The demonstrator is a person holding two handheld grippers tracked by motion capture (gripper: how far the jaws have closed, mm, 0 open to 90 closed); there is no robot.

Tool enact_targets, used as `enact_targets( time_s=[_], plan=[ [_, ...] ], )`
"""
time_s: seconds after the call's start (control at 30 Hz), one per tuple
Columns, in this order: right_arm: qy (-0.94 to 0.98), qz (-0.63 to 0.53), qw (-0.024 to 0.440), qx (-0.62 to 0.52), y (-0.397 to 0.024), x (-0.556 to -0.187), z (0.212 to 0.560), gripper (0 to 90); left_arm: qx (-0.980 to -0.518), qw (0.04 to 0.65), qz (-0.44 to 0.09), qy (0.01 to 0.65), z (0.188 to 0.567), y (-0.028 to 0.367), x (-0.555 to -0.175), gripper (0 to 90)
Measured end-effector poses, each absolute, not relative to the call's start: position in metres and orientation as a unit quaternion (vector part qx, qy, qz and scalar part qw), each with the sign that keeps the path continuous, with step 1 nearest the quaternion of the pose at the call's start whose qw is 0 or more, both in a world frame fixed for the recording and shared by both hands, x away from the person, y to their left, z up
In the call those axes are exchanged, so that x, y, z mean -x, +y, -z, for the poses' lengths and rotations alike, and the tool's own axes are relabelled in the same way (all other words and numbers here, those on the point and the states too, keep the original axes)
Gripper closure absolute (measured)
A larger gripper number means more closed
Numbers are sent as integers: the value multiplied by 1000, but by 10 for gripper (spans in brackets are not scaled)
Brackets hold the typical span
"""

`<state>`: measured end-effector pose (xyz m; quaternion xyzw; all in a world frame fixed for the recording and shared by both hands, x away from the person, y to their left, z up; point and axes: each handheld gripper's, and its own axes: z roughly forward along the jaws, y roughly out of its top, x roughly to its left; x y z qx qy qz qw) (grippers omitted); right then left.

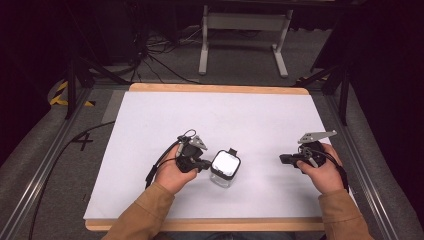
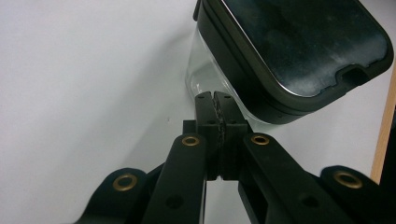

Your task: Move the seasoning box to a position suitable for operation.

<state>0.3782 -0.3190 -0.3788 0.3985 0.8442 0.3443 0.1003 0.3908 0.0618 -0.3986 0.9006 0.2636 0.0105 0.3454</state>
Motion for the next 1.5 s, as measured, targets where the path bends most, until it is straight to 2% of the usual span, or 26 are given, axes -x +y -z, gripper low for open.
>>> enact_targets(
  time_s=[0.37, 0.73, 1.07, 1.27, 1.5],
  plan=[
    [844, -345, 99, -398, -319, -378, 379, 891, -905, 334, 22, 263, 404, 57, -387, 897],
    [847, -344, 96, -393, -315, -379, 379, 883, -923, 297, 34, 243, 406, 48, -378, 897],
    [848, -343, 96, -392, -314, -379, 380, 882, -923, 296, 37, 242, 407, 48, -378, 891],
    [854, -345, 97, -378, -314, -378, 378, 899, -919, 308, 25, 243, 397, 57, -378, 833],
    [857, -352, 94, -365, -310, -377, 376, 900, -894, 348, 4, 282, 371, 102, -384, 776]
  ],
)
